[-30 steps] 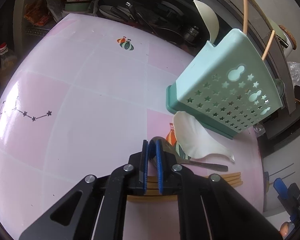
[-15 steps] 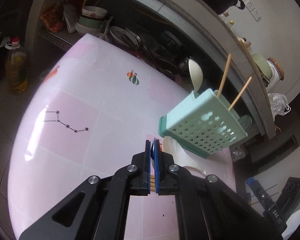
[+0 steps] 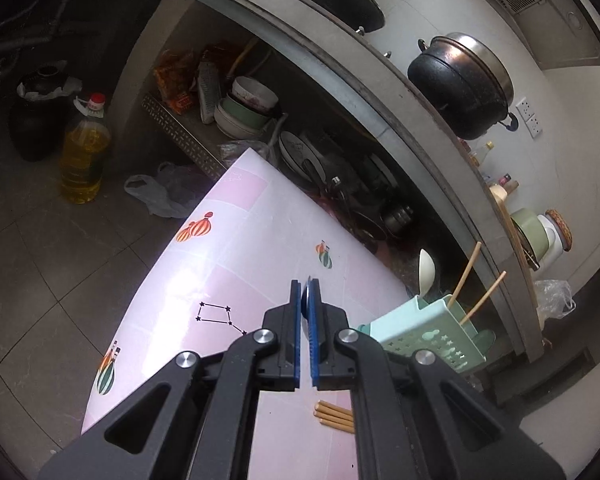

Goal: Organize utensils
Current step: 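Carry the steel spoon to the holder with the left tool while the right tool grasps the white plastic spoon, then drop the steel spoon into the holder with the left tool while the right tool lifts the white spoon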

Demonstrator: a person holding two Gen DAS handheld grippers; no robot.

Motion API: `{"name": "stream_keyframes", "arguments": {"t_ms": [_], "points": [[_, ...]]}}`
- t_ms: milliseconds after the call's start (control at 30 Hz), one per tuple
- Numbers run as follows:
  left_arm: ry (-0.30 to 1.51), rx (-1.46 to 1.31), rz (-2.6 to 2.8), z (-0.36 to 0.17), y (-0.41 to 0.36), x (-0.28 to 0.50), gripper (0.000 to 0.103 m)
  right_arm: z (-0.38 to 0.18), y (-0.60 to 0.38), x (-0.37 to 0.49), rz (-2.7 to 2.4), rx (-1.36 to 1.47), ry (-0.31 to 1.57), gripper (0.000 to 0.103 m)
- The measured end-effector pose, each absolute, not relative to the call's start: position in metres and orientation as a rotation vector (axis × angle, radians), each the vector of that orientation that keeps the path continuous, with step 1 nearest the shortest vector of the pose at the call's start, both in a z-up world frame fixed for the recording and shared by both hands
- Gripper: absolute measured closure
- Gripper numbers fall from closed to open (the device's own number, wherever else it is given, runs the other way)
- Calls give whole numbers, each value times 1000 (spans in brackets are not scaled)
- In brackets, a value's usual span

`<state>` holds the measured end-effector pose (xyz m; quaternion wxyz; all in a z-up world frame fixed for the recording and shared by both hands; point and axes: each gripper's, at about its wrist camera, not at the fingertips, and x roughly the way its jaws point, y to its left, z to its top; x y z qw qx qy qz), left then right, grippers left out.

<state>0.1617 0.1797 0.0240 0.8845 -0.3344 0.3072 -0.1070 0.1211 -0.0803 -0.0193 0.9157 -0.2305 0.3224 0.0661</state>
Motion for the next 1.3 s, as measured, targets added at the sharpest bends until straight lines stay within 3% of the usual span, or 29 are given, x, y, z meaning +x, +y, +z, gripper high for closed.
{"name": "stream_keyframes", "arguments": {"t_ms": [500, 767, 900, 1300], "points": [[401, -637, -381, 114, 172, 172, 101, -55, -34, 144, 105, -733, 704, 73], [346, -431, -482, 161, 108, 198, 101, -62, -23, 159, 39, -759, 710, 90], [351, -285, -479, 168, 72, 207, 101, -64, -25, 165, 13, -762, 716, 96], [398, -89, -437, 156, 23, 214, 101, -44, -35, 152, 22, -711, 642, 100]]}}
